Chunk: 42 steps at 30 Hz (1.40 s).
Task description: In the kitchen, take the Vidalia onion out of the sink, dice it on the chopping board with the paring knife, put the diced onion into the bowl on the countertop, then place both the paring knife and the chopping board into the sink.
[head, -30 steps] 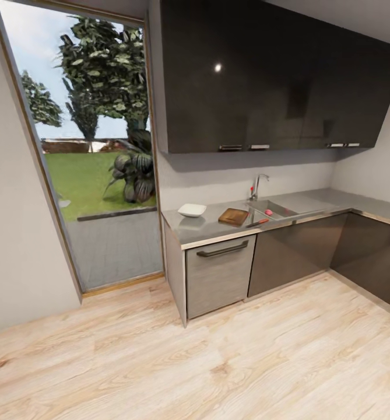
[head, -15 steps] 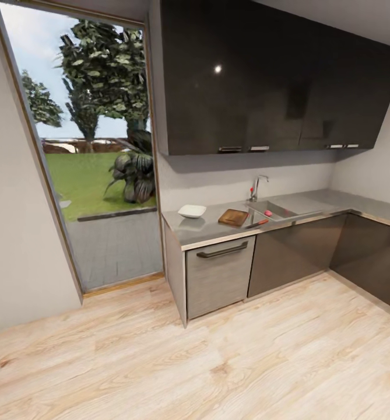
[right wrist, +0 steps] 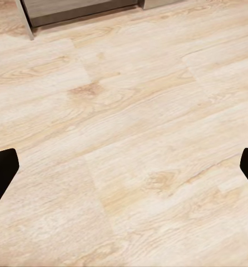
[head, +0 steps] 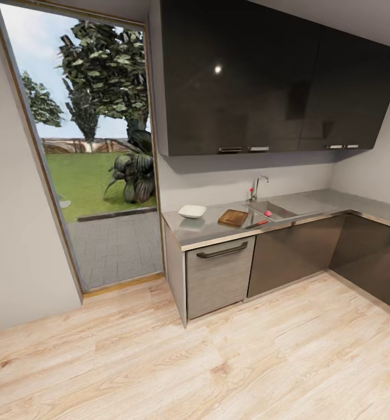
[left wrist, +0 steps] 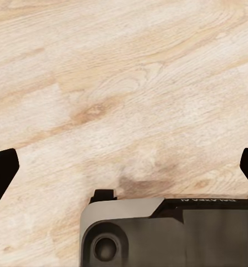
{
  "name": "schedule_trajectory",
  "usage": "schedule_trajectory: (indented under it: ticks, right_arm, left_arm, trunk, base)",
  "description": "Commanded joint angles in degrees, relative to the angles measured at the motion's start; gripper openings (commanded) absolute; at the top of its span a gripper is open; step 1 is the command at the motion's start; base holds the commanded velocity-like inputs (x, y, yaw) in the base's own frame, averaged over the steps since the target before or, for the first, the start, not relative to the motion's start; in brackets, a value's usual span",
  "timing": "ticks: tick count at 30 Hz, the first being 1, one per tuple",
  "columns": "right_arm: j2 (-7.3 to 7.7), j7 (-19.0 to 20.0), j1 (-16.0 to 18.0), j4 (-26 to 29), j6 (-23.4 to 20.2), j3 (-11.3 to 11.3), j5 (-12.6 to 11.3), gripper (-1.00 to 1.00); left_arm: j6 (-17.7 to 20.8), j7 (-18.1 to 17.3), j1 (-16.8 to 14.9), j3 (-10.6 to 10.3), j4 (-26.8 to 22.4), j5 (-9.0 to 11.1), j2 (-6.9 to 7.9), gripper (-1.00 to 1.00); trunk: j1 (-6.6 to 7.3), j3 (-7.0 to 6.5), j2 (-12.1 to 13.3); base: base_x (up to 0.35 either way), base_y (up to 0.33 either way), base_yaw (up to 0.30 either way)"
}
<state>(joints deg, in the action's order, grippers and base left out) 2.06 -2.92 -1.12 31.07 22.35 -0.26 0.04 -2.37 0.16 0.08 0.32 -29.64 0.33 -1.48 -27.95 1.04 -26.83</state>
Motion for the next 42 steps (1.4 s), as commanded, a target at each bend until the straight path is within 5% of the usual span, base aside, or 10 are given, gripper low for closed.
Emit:
schedule_trajectory:
  ticks: [1,11,42]
  right_arm:
    - [0.02,-0.15,-0.02,0.06,0.06,0.02,0.00,1.00]
    - [0.05,-0.16,-0.02,-0.20,0.06,0.01,-0.12,1.00]
    - [-0.17,-0.07,-0.02,0.53,0.10,0.09,-0.22,1.00]
  left_arm:
    - [-0.09,0.02,0.01,0.03,-0.06,0.03,-0.01,1.00]
    - [-0.09,0.02,0.01,0.03,-0.06,0.03,0.25,1.00]
    - [-0.09,0.02,0.01,0.03,-0.90,-0.06,0.83,1.00]
  trunk:
    - [-0.03,0.09,-0.10]
    - [2.17,-1.70,3.91]
    - [2.17,-1.70,3.91]
  base:
    - [0.000,0.000,0.000]
    - [0.000,0.000,0.000]
    - [0.000,0.000,0.000]
